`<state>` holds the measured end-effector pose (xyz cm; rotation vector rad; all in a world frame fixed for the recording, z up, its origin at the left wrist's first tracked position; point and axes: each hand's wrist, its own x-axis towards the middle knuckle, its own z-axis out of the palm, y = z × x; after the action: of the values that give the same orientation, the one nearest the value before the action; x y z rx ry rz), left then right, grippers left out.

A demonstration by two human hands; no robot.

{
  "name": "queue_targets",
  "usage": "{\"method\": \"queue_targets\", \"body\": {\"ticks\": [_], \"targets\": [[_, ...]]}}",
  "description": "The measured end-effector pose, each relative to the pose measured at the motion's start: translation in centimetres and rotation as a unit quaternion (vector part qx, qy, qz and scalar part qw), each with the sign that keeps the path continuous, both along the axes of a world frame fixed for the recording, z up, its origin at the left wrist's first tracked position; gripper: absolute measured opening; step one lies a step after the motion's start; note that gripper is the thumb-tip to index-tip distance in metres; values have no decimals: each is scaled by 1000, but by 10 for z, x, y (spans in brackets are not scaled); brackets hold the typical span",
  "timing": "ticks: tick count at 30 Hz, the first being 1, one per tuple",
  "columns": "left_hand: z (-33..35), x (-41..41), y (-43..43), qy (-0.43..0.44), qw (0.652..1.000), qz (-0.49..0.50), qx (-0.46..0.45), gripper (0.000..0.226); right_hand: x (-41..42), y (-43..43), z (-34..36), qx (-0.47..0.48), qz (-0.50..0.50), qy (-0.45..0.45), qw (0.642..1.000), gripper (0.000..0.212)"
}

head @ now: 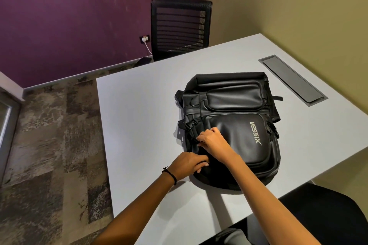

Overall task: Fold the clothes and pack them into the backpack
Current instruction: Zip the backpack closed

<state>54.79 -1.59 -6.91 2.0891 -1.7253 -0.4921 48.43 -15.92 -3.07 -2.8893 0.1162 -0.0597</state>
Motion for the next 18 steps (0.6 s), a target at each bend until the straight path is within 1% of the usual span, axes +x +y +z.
{"method": "queue_targets", "body": {"ticks": [2,4,6,8,9,10,12,13,14,16,18], "targets": [[1,0,-2,-14,1000,-6,-3,28,-3,1,1,9,-9,0,1000,15],[-1,0,-2,1,1000,8,-30,28,-5,1,2,20,-19,-8,1000,14],[-4,-2,2,42,996,30,-72,28,-9,0,3,27,-27,-19,999,13],[-8,-1,9,100,983,99,-120,28,-12,0,2,29,-28,-20,999,13],[-9,1,11,136,967,159,-145,26,-14,1,2,27,-30,-25,999,13],[-10,4,13,182,942,228,-166,24,-15,3,2,29,-33,-29,999,12],[-7,12,10,250,892,337,-171,25,-16,4,0,37,-33,-44,998,9],[-3,17,4,262,882,361,-151,28,-16,5,0,39,-33,-48,998,8],[2,22,-3,273,883,365,-115,33,-17,6,0,37,-32,-51,998,8],[12,27,-22,291,894,341,-11,45,-17,7,0,34,-24,-64,997,7],[16,32,-37,275,906,313,73,51,-18,9,4,50,-23,-68,996,8]]}}
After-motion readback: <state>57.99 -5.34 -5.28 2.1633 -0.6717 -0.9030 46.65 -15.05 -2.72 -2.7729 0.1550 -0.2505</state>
